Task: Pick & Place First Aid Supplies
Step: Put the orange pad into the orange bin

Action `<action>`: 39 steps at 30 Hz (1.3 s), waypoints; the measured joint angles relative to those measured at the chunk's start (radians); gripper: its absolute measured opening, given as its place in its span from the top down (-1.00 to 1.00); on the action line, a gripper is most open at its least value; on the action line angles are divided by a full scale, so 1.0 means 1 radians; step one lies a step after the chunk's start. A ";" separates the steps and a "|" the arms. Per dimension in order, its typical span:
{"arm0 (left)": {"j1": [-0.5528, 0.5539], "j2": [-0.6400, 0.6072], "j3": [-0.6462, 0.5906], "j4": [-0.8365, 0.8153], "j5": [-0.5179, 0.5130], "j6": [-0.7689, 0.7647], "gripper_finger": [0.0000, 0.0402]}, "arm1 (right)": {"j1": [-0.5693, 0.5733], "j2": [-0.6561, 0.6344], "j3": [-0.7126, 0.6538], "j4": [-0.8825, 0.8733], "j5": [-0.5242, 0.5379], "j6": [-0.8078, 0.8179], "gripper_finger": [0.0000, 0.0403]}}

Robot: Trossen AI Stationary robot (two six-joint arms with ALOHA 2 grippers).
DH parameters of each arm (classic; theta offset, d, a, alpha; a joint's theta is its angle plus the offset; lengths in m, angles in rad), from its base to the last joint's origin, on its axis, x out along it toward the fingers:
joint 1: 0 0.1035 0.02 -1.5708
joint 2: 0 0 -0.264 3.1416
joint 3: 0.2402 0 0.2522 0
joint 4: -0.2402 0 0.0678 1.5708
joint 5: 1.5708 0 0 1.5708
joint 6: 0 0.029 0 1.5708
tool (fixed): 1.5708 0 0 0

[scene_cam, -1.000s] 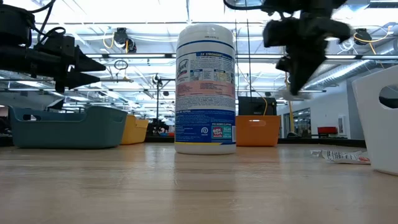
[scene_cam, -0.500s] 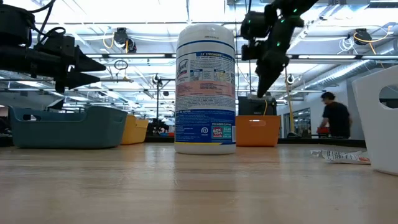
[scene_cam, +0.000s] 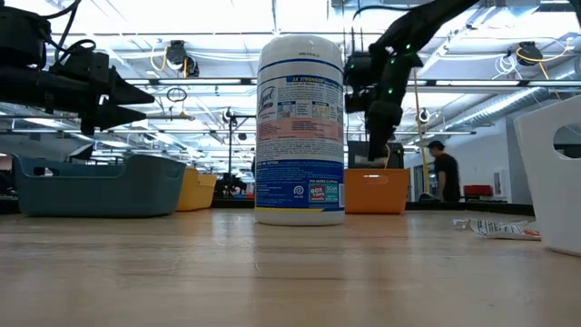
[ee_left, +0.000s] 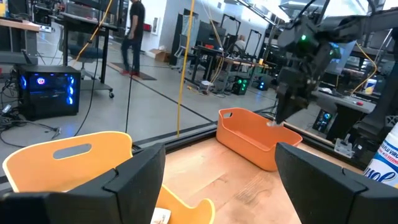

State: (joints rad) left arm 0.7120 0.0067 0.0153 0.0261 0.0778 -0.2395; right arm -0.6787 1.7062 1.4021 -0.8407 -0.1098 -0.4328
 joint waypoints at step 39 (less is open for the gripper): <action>0.000 0.000 0.000 0.000 0.000 0.000 -0.52 | 0.043 0.017 -0.002 -0.008 0.032 0.239 -0.14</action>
State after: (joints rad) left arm 0.7116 0.0063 0.0151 0.0261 0.0776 -0.2394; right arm -0.6357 1.7229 1.4006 -0.8490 -0.0779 -0.1936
